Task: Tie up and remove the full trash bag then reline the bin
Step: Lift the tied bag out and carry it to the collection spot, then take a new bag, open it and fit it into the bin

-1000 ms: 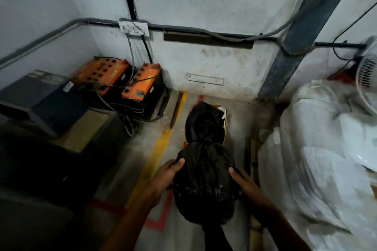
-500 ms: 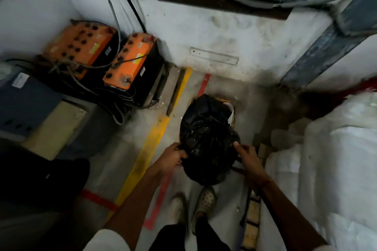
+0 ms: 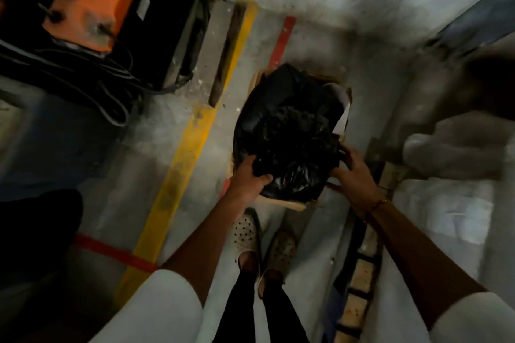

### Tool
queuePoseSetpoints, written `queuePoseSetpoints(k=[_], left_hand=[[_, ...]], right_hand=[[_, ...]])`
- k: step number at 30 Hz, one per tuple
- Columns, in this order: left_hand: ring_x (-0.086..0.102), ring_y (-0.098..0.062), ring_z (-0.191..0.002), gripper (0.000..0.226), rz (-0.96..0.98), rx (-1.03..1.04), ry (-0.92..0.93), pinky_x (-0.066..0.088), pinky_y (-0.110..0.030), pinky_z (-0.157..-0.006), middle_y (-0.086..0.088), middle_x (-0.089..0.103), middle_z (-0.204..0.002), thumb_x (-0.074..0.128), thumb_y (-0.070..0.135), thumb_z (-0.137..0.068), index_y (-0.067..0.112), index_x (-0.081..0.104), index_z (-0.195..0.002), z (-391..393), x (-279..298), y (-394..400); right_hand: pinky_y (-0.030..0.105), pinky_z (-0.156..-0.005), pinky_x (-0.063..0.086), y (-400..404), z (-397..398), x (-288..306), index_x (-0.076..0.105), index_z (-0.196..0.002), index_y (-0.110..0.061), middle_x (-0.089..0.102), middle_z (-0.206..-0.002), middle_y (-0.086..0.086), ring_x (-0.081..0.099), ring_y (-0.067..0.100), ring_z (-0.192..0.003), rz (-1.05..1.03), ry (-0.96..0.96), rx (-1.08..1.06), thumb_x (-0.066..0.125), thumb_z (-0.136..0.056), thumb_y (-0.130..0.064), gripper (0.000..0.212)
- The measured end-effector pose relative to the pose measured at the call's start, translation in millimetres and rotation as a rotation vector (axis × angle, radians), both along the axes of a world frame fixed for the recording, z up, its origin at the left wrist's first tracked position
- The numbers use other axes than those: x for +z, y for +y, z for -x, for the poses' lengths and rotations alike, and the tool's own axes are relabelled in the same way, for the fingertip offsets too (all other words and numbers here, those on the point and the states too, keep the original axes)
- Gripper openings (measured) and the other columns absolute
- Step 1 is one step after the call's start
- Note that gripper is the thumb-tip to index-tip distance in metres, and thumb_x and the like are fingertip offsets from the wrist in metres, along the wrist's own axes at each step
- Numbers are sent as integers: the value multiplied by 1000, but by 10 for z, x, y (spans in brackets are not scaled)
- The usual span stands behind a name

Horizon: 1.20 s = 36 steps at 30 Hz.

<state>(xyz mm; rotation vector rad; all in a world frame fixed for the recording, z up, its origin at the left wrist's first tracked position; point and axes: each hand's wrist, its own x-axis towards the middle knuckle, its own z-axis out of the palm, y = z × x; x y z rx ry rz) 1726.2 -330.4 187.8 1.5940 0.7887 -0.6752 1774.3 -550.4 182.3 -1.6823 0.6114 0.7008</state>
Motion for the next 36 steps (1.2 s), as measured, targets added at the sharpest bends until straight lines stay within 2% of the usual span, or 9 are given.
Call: queuePoseSetpoints(k=[2,5,8,13,16,20,24,29,36], left_hand=[[43,-27,-135,66,-31,-63,16,38,-44,-111,-9,44,-146,66,11,-90,15,35,-148,-77,-106,-25],[47,-25,-131,57,-66,-86,45,41,-33,-104,-9,48,-144,63,16,-93,12,40,-144,-148,-134,-33],[56,-23,-110,37,-64,-73,40,42,-27,-85,-14,58,-129,59,18,-95,6,54,-129,-248,62,52],[63,-26,-88,6,-80,-10,-83,48,-36,-78,-12,67,-97,61,20,-88,20,65,-94,-365,623,314],[63,-21,-77,4,-102,15,-224,50,-35,-73,-5,66,-86,62,30,-81,27,62,-84,-318,1188,504],[63,-16,-77,13,-205,28,-363,43,-22,-61,1,67,-84,60,19,-92,28,63,-84,-86,2009,743],[64,-15,-76,9,-314,85,-469,48,-25,-65,5,66,-81,62,23,-91,18,67,-96,342,2759,964],[65,-12,-79,14,-432,340,-537,46,-12,-65,-11,71,-98,57,20,-96,12,65,-104,1246,3627,1198],[67,-14,-86,12,-724,827,-548,52,-34,-78,-4,73,-97,56,38,-89,34,66,-94,3289,4459,1481]], right_hand=[[41,-84,56,19,2,-132,37,-143,-27,45,-142,-3,52,26,-123,64,-22,63,63,-88,-1,66],[52,-100,48,80,45,-94,35,-143,-24,47,-128,-8,51,26,-124,163,-51,101,66,-89,-13,63],[40,-94,48,152,39,158,43,-138,-14,50,-111,-10,55,24,-112,242,-108,94,61,-92,-10,49],[14,-75,43,265,60,706,60,-119,-5,59,-110,6,59,21,-100,438,-221,315,60,-94,-14,27],[21,-78,49,464,4,1203,65,-108,-12,67,-100,4,65,20,-96,378,-261,499,60,-93,-19,17],[27,-77,49,880,-84,1944,64,-108,-12,69,-95,4,65,19,-87,331,-414,831,61,-93,-21,18],[34,-79,52,1341,-60,2689,63,-110,-19,71,-100,4,67,24,-92,279,-638,1135,58,-92,-28,20],[36,-78,54,2047,270,3524,64,-110,-20,72,-100,-1,68,19,-89,117,-878,1348,59,-91,-28,22],[29,-75,51,3292,1627,4461,67,-103,-22,67,-86,-8,66,13,-81,-219,-1167,1682,61,-90,-28,15]])
